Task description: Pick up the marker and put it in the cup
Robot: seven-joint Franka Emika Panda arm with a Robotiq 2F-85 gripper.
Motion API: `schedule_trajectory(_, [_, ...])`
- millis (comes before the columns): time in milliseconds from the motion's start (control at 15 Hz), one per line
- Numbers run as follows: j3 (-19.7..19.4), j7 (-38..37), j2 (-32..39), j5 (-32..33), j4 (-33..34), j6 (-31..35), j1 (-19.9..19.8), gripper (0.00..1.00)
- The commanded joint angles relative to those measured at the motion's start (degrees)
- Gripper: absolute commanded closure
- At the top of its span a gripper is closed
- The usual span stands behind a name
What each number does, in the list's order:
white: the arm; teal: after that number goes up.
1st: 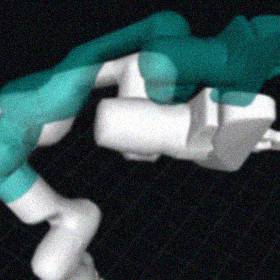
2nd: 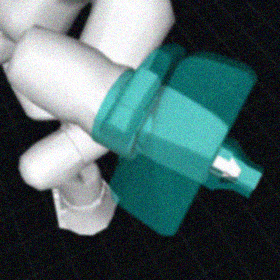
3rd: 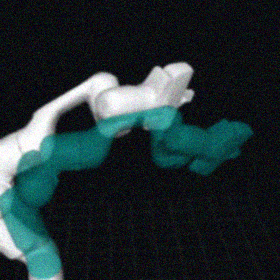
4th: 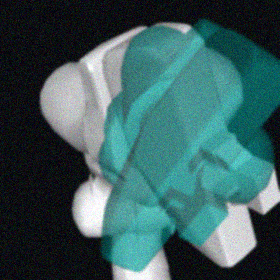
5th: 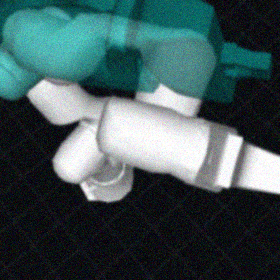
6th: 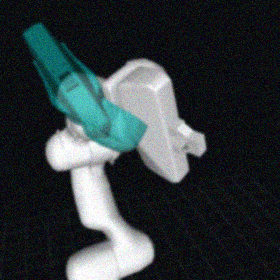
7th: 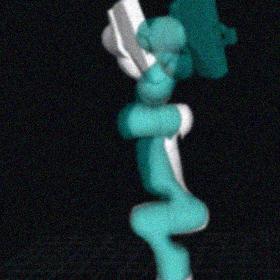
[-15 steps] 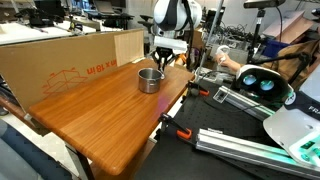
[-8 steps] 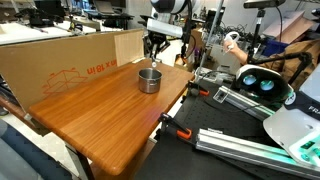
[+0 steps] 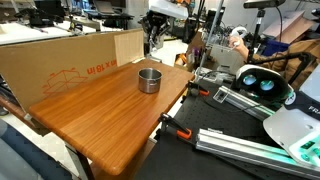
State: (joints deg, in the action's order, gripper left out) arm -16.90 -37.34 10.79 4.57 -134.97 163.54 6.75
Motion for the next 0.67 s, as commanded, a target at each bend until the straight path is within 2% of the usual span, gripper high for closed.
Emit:
schedule_trajectory(0, [-3.0, -6.9, -2.5, 9.3, -3.6, 2.8, 4.0, 0.95])
schedule_trajectory(333, [-5.8, -20.6, -1.8, 25.4, -4.8, 3.9, 9.5, 0.95])
schedule_trajectory(600, [-5.8, -28.4, -1.7, 33.0, -6.3, 3.3, 12.1, 0.95])
